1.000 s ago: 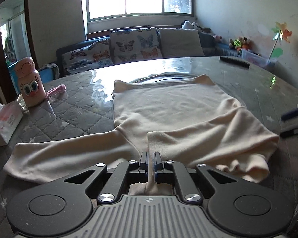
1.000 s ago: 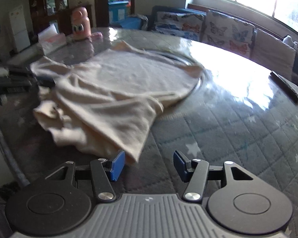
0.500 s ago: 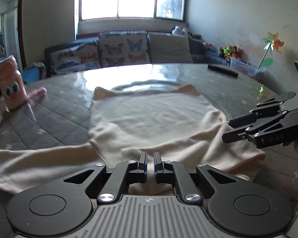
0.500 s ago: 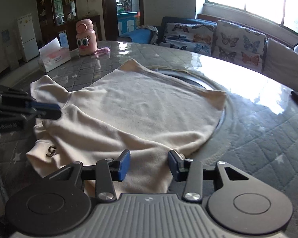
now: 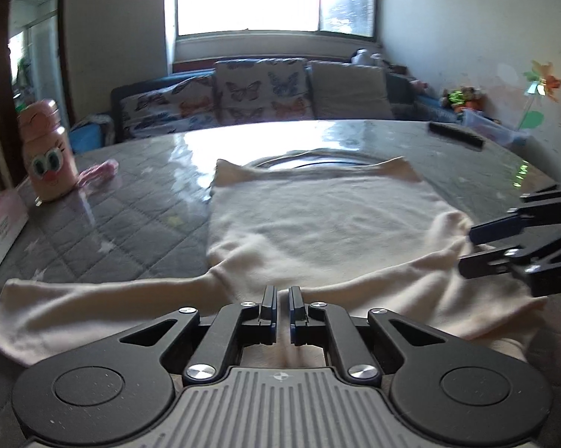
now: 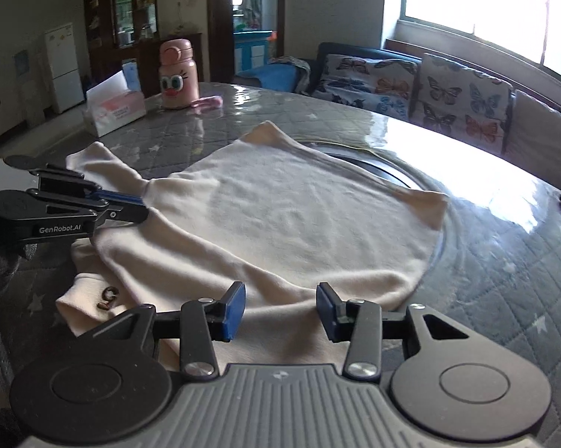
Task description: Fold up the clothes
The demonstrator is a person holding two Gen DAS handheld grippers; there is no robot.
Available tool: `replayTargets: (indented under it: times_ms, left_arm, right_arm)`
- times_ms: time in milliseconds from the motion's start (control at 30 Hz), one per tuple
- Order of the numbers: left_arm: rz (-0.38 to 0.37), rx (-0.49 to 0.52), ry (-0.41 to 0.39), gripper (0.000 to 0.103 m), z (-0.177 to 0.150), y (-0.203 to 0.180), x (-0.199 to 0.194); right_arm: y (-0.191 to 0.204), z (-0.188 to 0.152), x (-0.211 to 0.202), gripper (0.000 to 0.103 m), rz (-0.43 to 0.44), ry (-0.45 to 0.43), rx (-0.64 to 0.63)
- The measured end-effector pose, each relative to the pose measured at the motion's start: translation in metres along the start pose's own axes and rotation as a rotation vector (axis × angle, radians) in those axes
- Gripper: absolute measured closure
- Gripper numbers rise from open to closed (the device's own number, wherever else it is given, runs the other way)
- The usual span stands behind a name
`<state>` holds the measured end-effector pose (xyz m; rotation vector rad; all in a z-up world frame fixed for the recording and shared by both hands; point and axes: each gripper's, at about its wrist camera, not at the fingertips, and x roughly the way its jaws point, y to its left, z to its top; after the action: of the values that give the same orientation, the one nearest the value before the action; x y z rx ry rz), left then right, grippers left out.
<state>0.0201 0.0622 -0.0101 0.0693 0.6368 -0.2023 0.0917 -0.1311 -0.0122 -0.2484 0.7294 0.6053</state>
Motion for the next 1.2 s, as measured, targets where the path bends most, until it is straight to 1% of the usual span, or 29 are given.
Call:
replayTargets:
  times_ms: [33, 67, 200, 233, 267, 333, 467, 600, 667, 700, 800, 900, 1033, 1067, 1200]
  left_arm:
    - [-0.008, 0.010, -0.001, 0.073, 0.001, -0.002, 0.000]
    - [-0.010, 0.017, 0.001, 0.066, 0.001, -0.004, 0.002]
    - [-0.018, 0.026, 0.020, 0.068, 0.001, -0.007, 0.012]
    - [-0.020, 0.026, 0.025, 0.072, 0.000, -0.008, 0.015]
    - [-0.014, 0.025, 0.026, 0.083, 0.000, -0.008, 0.017]
    - [0.010, 0.015, 0.011, 0.090, 0.001, -0.007, 0.016]
    - [0.045, -0.008, -0.026, 0.091, 0.002, -0.004, 0.009]
    - [0.053, -0.026, 0.003, 0.090, 0.000, 0.002, 0.013]
    - [0.076, -0.045, 0.000, 0.086, -0.002, 0.010, 0.007]
    - [0.087, -0.054, -0.001, 0.086, -0.003, 0.014, 0.005]
    - [0.121, -0.081, -0.004, 0.082, -0.006, 0.026, -0.004]
    - [0.156, -0.109, -0.007, 0.075, -0.008, 0.038, -0.013]
    - [0.201, -0.145, -0.012, 0.071, -0.012, 0.054, -0.025]
    - [0.223, -0.162, -0.009, 0.069, -0.014, 0.061, -0.027]
    - [0.323, -0.245, 0.011, 0.068, -0.024, 0.095, -0.036]
  right_arm:
    - [0.000, 0.001, 0.001, 0.061, 0.003, 0.002, 0.001]
    - [0.001, 0.001, 0.002, 0.061, 0.005, 0.004, 0.002]
    - [0.001, 0.000, -0.002, 0.061, 0.010, 0.007, 0.004]
    - [0.001, -0.001, -0.003, 0.061, 0.008, 0.008, 0.005]
    - [0.000, -0.002, -0.003, 0.061, 0.006, 0.008, 0.009]
    - [-0.002, -0.004, -0.004, 0.060, -0.001, 0.006, 0.018]
    - [-0.009, -0.009, -0.002, 0.060, -0.012, 0.020, 0.037]
    - [-0.010, -0.013, 0.001, 0.060, -0.014, 0.030, 0.035]
    - [-0.008, -0.009, -0.002, 0.061, -0.008, 0.014, 0.035]
    - [-0.008, -0.007, -0.002, 0.061, -0.006, 0.008, 0.035]
    - [-0.004, -0.003, 0.006, 0.062, 0.004, 0.024, 0.026]
    - [0.003, 0.000, 0.016, 0.066, 0.023, 0.038, 0.014]
    - [0.019, 0.007, 0.028, 0.066, 0.066, 0.041, -0.015]
    - [0.024, 0.009, 0.030, 0.066, 0.078, 0.041, -0.027]
    - [0.052, 0.019, 0.042, 0.066, 0.129, 0.040, -0.091]
